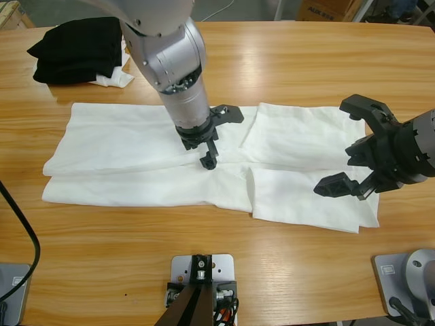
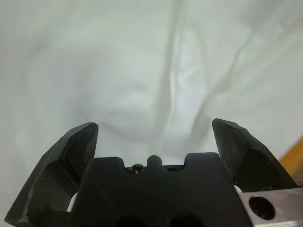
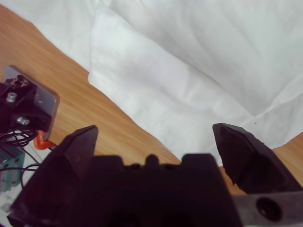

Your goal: Fold clothes

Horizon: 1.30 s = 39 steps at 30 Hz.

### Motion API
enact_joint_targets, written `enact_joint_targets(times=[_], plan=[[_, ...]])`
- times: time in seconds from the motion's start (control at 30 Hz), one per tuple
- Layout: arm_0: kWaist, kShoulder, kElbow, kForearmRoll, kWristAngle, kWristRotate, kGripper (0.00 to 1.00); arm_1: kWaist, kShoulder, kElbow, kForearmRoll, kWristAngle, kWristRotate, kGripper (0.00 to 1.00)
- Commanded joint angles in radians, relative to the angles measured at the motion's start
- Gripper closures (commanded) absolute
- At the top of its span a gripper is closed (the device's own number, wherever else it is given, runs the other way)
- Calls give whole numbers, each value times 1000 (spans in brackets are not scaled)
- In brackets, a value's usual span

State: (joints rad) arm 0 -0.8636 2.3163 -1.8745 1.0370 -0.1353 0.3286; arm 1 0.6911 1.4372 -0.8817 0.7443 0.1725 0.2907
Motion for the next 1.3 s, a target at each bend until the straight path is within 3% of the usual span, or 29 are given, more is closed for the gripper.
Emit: enact_joint_targets(times=[0.03, 0.17, 0.27, 0.4, 0.6, 0.7, 0.9, 1.3], plan=[[120, -287, 217, 81, -219, -53, 64, -7, 12, -51, 3, -21, 7, 0], [344, -491, 547, -24, -335, -91, 64, -7, 14, -52, 1, -18, 7, 0], [584, -491, 690, -70, -453, -88, 64, -7, 12, -52, 11, -15, 10, 0], [847, -390, 767, -69, -522, -79, 64, -7, 17, -45, 20, -11, 14, 0], [1018, -295, 771, -104, -581, -5, 53, -7, 38, -38, 15, -11, 16, 0], [1141, -291, 732, -64, -474, 30, 23, -7, 50, -34, 7, -11, 15, 0], [1161, -184, 612, 61, -380, 117, 32, -7, 105, -38, -17, -3, -1, 0], [1034, -49, 521, 161, -334, 148, 73, -7, 179, -49, -63, -3, -26, 0]])
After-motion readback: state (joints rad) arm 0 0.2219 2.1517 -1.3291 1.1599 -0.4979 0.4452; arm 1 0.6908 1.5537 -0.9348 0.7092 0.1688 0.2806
